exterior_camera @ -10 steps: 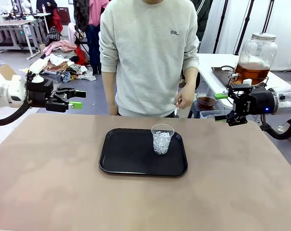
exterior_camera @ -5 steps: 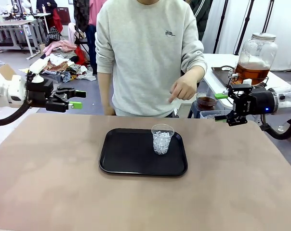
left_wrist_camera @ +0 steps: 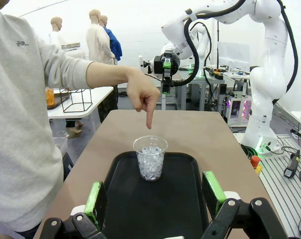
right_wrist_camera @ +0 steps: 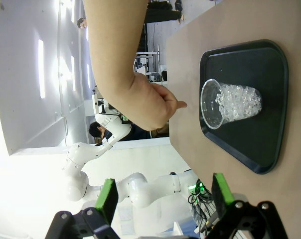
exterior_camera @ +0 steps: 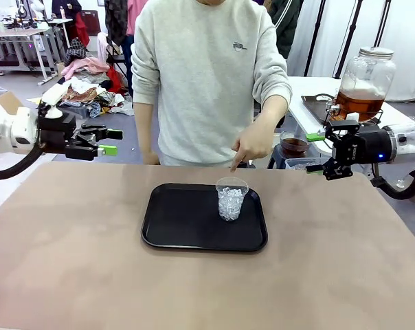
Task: Pour the drink into the iced cup.
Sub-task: Pick up the iced cup indicated by the human and present it to them.
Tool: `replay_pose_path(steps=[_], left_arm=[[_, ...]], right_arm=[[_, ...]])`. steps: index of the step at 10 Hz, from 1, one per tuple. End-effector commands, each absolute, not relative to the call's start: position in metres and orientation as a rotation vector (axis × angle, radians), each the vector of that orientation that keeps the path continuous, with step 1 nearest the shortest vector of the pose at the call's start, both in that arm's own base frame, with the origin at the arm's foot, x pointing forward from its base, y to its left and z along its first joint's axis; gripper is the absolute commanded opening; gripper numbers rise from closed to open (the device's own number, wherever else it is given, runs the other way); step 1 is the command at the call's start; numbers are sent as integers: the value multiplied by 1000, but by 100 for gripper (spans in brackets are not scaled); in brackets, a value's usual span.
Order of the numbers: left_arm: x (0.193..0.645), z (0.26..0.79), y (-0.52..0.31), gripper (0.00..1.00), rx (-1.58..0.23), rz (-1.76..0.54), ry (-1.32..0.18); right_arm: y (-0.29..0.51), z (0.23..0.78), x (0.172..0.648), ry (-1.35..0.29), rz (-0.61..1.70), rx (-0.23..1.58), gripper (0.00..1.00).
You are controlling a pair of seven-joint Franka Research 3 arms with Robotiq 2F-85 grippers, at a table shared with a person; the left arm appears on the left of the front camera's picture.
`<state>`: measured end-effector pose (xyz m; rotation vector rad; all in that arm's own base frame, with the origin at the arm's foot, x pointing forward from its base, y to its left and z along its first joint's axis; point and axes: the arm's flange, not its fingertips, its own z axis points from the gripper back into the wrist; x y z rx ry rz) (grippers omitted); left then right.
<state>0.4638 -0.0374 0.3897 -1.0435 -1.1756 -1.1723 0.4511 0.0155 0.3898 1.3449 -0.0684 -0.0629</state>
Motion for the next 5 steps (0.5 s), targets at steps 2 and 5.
replay_pose_path(steps=[2,5], left_arm=[[463,392,-38,100,-1040,-1176,-1178],[463,392,-38,100,-1040,-1176,-1178]], right_arm=[[16,391,450,-71,-64,1349,100],[16,391,450,-71,-64,1349,100]])
